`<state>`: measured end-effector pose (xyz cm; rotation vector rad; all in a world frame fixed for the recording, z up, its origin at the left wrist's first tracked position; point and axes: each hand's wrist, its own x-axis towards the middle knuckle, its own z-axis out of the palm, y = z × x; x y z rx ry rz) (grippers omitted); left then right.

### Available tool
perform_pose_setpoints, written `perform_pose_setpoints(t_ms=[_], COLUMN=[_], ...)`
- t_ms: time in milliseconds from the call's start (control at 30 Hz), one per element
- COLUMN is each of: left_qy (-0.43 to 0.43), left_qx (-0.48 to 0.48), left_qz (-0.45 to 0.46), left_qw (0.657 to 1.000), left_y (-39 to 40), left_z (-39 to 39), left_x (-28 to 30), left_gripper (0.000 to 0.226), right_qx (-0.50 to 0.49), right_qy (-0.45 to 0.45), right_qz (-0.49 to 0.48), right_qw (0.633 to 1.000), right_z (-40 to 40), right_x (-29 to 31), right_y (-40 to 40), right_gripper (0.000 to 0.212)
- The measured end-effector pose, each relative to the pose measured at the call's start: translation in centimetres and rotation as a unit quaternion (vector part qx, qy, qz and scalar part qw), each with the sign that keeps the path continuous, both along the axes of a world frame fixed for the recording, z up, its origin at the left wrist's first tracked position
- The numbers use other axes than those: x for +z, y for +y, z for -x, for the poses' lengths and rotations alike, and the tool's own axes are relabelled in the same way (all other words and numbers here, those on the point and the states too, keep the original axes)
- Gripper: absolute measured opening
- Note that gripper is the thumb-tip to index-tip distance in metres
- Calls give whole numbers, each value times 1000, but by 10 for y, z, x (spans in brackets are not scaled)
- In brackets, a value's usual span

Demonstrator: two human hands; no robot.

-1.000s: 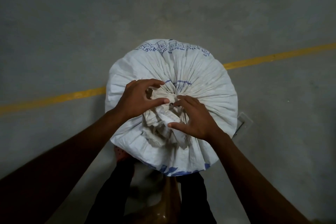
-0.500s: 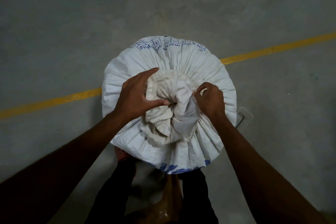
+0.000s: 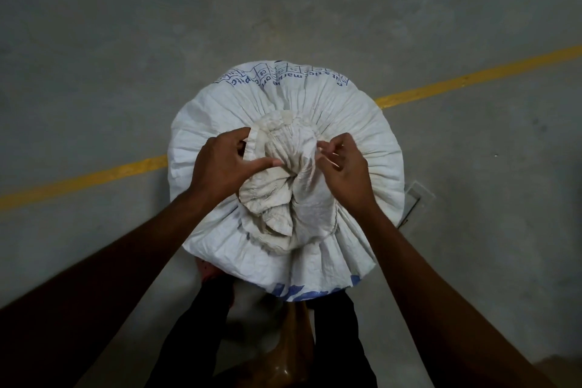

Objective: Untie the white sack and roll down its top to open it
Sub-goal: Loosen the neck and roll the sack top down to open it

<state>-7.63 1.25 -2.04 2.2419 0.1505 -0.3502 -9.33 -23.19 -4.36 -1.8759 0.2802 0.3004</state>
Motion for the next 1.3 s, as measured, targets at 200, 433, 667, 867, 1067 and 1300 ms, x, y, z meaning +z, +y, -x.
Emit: perform_pose_setpoints(t_ms=[200, 433, 667, 867, 1067, 1300], left_qy=[-37, -144, -150, -137, -139, -124], left_qx=[-10, -43, -156, -139, -170, -245], left_qz=[-10, -47, -17, -85, -155, -160], left_qw=[999, 988, 976, 977, 963, 948], left_y=[5, 0, -25, -20, -15, -19], left_z=[-8, 19, 66, 55, 31, 25], left_x=[4, 18, 3, -35, -53, -55], left_gripper=[84, 70, 47, 73, 59, 49], right_qx=[337, 410, 437, 432, 428, 408], right_qy=[-109, -113, -157, -160, -152, -168], right_qz=[153, 261, 313, 319, 313, 286], right_qw=[923, 867, 829, 828, 834, 850], right_z=[22, 4, -6, -4, -2, -6], right_x=[-28, -31, -31, -34, -35, -31], right_y=[-13, -25, -35, -45, -62, -78], right_gripper=[50, 63, 59, 41, 24, 11])
